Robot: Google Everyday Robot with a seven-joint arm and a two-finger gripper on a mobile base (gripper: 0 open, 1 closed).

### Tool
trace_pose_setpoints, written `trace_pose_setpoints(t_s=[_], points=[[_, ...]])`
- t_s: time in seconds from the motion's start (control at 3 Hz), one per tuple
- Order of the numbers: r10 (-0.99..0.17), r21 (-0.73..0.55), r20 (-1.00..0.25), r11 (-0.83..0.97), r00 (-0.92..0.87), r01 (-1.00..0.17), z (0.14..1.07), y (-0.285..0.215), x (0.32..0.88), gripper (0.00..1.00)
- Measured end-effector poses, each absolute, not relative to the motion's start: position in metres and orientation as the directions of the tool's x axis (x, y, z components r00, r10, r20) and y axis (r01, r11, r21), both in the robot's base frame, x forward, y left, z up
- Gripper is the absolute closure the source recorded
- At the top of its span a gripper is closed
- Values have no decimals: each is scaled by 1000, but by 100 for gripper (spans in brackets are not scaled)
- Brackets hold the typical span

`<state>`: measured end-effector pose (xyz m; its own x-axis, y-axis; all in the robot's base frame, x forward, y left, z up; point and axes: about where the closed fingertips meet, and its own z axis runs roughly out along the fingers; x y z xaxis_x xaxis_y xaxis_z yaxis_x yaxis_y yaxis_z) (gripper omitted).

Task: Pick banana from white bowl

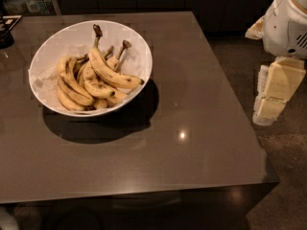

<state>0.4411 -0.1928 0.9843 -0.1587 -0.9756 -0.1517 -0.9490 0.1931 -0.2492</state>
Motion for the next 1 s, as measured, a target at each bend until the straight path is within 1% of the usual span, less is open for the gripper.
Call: trace_pose_setpoints(t_s=[0.33, 0.67, 1.0], points=[[-972, -254, -171, 204, -164, -945, 984, -188, 444, 0], [-973, -305, -164, 209, -165, -929, 991, -153, 464, 0], [-973, -313, -128, 224, -193, -923, 994, -118, 491, 0]])
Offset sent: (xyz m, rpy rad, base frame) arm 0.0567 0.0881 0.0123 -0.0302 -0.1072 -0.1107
